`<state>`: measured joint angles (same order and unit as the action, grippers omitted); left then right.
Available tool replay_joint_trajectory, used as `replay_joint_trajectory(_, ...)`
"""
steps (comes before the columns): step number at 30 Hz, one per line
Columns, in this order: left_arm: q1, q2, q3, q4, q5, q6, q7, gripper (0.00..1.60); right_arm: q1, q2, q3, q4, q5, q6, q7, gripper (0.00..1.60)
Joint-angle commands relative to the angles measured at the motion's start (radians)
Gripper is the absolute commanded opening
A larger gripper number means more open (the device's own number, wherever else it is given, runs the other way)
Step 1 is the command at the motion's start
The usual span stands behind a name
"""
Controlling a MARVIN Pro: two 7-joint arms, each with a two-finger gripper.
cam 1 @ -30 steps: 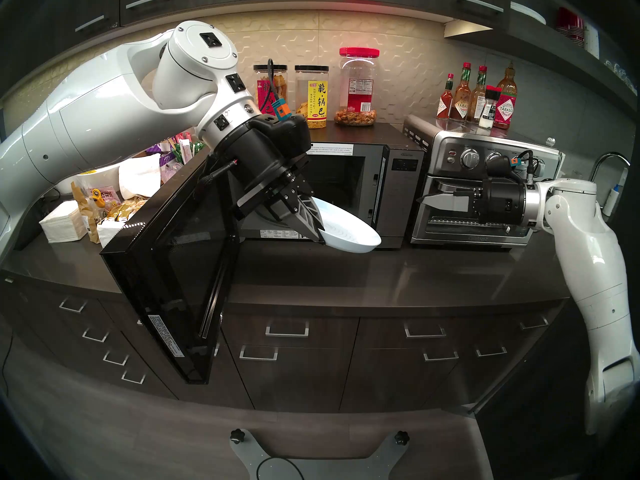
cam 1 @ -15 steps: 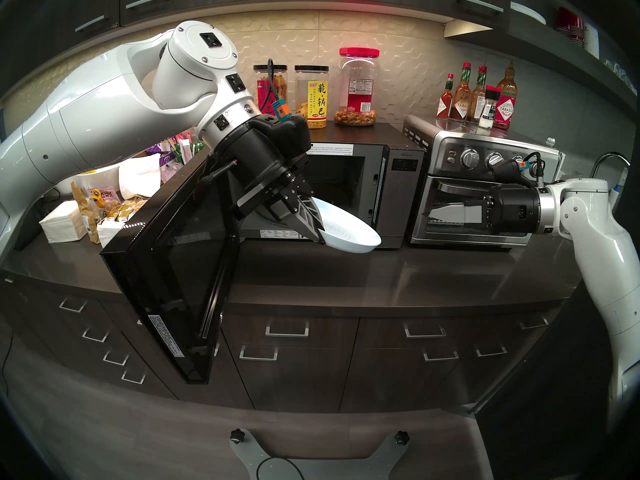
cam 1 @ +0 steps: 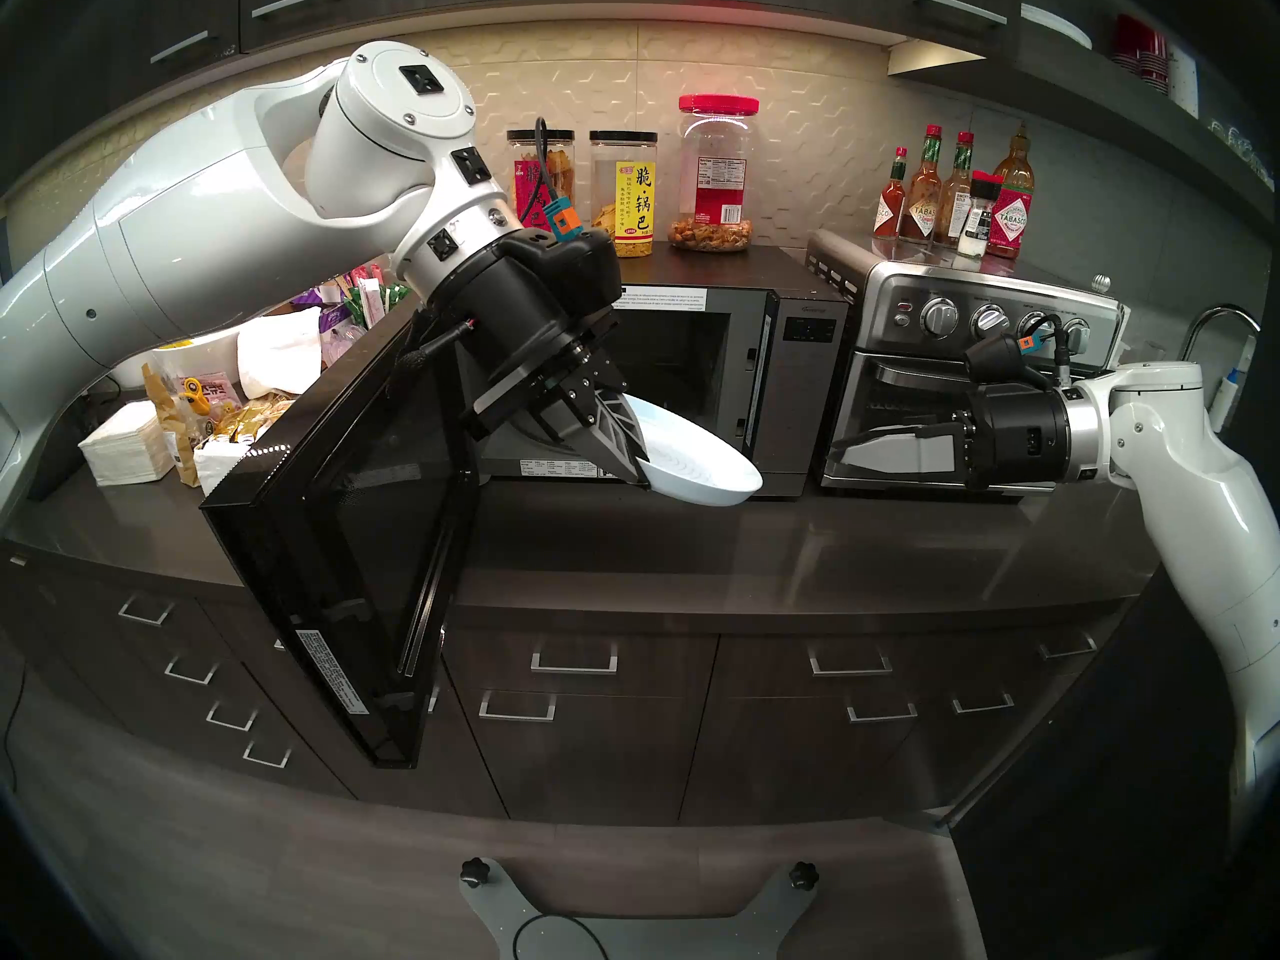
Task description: Open the microwave, put the plate inside, and close the door
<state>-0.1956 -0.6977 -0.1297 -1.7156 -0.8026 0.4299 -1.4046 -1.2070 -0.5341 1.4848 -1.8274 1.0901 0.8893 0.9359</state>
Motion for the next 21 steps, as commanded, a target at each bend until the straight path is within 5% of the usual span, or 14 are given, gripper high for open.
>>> replay_joint_trajectory(1, -0.015, -0.002, -0.012, 0.0, -0.005, -0.003, -0.012, 0.0, 0.043, -0.017, -0.004, -0.006, 0.017, -0.011, 0.034, 1.6)
replay_joint_trajectory(21, -0.016, -0.002, -0.011, 0.001, -0.006, -0.003, -0.013, 0.0, 0.044, -0.032, 0.003, -0.016, 0.035, 0.01, 0.0, 1.6)
